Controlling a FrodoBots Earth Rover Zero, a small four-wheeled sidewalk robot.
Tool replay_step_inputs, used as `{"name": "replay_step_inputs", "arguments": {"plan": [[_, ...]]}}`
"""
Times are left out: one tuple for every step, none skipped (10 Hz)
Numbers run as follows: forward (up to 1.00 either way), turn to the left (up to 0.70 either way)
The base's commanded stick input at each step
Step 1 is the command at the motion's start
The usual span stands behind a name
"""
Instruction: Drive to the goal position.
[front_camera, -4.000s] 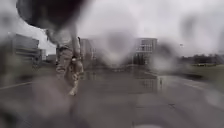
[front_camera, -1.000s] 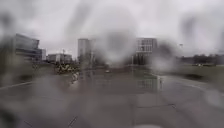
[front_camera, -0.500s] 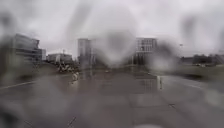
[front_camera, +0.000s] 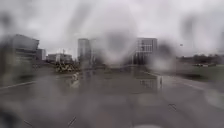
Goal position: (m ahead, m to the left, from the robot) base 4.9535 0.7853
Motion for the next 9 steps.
{"name": "replay_step_inputs", "arguments": {"plan": [[0.07,0.00],[0.07,0.00],[0.07,0.00],[0.07,0.00],[0.07,0.00],[0.07,0.00],[0.07,0.00],[0.07,0.00],[0.07,0.00]]}}
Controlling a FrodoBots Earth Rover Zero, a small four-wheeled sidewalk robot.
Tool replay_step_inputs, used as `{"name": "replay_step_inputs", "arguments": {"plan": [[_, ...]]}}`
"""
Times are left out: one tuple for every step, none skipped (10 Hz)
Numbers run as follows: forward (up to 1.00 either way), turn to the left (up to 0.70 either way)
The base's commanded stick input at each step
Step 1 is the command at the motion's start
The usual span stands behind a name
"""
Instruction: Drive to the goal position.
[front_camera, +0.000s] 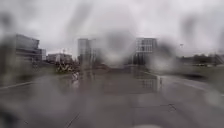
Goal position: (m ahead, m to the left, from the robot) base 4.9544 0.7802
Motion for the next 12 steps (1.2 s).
{"name": "replay_step_inputs", "arguments": {"plan": [[0.07,0.00],[0.07,0.00],[0.07,0.00],[0.07,0.00],[0.07,0.00],[0.07,0.00],[0.07,0.00],[0.07,0.00],[0.07,0.00],[0.07,0.00],[0.07,0.00],[0.07,0.00]]}}
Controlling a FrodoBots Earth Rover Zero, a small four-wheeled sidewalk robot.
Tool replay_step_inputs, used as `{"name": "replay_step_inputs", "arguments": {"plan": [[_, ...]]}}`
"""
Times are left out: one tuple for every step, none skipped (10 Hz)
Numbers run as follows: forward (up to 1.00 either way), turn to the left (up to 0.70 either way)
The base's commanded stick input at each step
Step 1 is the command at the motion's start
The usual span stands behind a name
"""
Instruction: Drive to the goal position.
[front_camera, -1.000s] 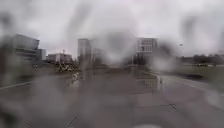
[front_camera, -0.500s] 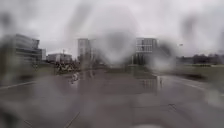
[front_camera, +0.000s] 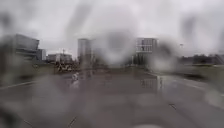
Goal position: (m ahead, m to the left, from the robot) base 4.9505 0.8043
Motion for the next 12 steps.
{"name": "replay_step_inputs", "arguments": {"plan": [[0.07,0.00],[0.07,0.00],[0.07,0.00],[0.07,0.00],[0.07,0.00],[0.07,0.00],[0.07,0.00],[0.07,0.00],[0.07,0.00],[0.07,0.00],[0.07,0.00],[0.07,0.00]]}}
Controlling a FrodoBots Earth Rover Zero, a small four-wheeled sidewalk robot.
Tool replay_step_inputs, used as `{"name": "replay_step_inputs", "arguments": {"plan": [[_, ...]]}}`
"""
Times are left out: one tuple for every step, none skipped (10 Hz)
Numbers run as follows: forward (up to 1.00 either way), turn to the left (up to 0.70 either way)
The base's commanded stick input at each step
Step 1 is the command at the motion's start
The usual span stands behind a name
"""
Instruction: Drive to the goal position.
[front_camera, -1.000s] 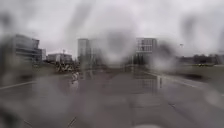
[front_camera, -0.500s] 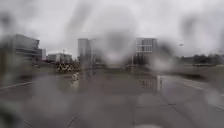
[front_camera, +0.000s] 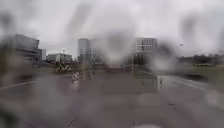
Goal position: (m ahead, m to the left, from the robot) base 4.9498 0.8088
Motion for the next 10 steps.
{"name": "replay_step_inputs", "arguments": {"plan": [[0.07,0.00],[0.07,0.00],[0.07,0.00],[0.07,0.00],[0.07,0.00],[0.07,0.00],[0.07,0.00],[0.07,0.00],[0.07,0.00],[0.07,0.00]]}}
